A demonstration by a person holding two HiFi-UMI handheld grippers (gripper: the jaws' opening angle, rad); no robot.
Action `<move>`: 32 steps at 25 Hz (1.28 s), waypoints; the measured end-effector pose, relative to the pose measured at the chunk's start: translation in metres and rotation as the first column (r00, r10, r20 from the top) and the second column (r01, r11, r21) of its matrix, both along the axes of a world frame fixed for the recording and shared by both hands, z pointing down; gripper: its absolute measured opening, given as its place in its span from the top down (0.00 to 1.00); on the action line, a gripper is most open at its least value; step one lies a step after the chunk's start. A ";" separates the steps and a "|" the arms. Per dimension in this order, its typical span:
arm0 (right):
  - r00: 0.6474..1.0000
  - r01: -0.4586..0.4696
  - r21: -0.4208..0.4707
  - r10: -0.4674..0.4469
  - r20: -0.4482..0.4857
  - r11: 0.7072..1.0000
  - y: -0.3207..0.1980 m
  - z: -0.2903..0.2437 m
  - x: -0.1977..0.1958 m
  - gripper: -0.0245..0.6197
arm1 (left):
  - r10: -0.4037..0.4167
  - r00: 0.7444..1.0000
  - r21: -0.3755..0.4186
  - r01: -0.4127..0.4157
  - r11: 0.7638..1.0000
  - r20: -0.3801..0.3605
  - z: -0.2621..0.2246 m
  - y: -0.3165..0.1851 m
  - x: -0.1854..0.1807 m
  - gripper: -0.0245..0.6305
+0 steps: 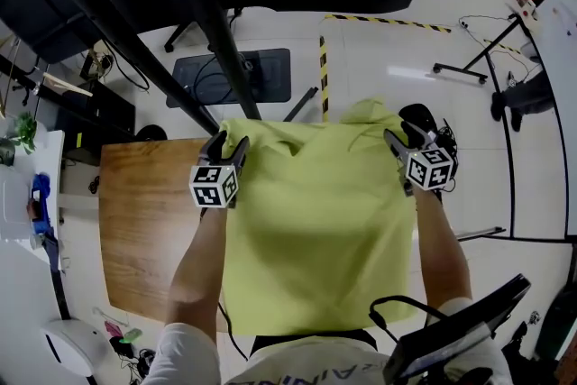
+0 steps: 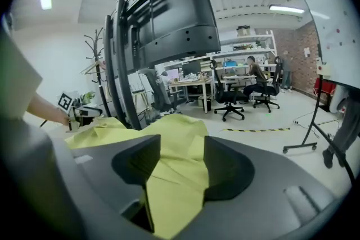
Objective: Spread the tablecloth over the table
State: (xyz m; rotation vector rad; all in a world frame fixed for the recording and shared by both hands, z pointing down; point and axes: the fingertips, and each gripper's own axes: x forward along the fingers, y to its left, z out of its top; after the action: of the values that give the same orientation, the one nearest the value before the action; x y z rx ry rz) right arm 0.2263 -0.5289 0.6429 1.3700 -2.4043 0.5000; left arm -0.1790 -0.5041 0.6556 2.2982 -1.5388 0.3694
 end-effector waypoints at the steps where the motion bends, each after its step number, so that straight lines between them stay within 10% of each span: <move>1: 1.000 0.022 0.001 -0.022 -0.009 1.000 0.004 0.000 -0.005 0.63 | 0.010 1.000 0.007 -0.010 1.000 0.006 -0.004 0.002 0.003 0.57; 7: 0.995 0.094 -0.051 -0.095 -0.030 0.994 0.030 0.013 -0.023 0.88 | 0.056 0.997 -0.004 -0.056 0.998 0.044 -0.003 0.023 0.017 0.62; 18: 0.995 0.093 0.077 -0.097 0.039 0.993 0.062 -0.032 -0.040 0.95 | 0.016 0.998 0.073 -0.021 0.997 0.057 -0.030 0.050 0.020 0.96; 32: 0.992 -0.012 0.261 -0.021 0.121 0.965 0.180 -0.141 -0.031 0.95 | -0.064 0.998 0.196 0.065 0.978 -0.016 -0.144 0.159 0.023 0.96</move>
State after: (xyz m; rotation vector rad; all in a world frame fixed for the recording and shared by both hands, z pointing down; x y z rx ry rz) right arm 0.1957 -0.3491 0.5019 1.4774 -2.6496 0.2794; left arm -0.1561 -0.3453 0.5113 2.3846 -1.7094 0.1964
